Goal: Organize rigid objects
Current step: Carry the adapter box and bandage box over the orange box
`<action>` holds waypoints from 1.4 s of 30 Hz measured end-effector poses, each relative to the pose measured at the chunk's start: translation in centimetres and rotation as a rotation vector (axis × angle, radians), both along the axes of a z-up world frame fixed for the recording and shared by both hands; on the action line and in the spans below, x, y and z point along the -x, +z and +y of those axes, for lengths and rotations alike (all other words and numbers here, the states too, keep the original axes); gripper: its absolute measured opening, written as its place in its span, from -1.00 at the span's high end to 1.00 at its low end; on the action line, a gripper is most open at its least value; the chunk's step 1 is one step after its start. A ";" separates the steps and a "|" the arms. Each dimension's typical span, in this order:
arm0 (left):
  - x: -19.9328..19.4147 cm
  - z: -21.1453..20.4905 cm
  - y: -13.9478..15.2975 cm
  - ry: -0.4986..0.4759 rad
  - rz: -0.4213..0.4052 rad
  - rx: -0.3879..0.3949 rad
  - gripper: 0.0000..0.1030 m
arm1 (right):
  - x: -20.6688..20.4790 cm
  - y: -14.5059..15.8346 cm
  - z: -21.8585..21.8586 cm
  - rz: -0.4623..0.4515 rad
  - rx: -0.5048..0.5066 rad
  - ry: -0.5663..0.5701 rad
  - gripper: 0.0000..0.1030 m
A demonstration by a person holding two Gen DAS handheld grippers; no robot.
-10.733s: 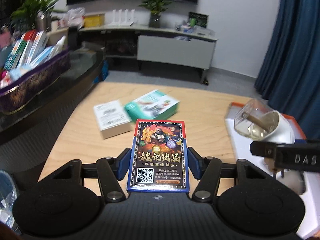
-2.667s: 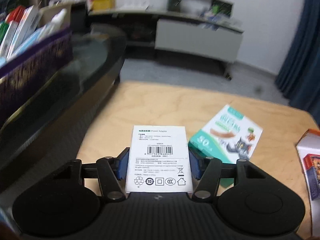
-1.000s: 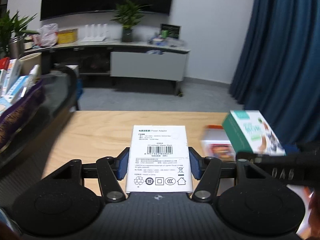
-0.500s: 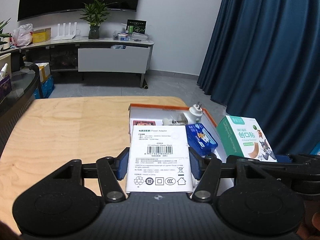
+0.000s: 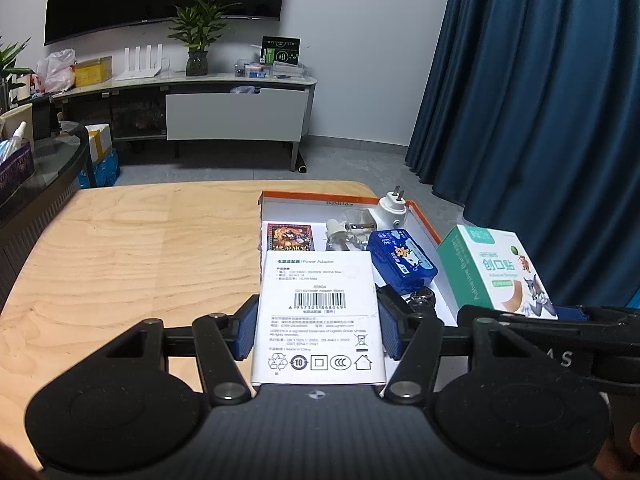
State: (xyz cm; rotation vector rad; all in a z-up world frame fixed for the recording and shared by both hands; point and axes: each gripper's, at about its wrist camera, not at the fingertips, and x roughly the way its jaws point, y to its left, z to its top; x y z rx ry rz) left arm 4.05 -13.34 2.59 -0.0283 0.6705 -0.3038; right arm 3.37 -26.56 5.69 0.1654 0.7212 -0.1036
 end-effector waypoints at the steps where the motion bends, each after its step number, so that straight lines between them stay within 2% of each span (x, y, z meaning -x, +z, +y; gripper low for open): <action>1: 0.2 -0.1 -0.1 0.001 0.002 0.002 -0.16 | 0.0 0.0 -0.1 -0.002 -0.006 0.007 -0.63; 42: 1.2 0.2 -1.3 -0.003 0.011 0.001 -0.16 | 0.4 -0.5 0.3 0.005 0.011 0.024 -0.63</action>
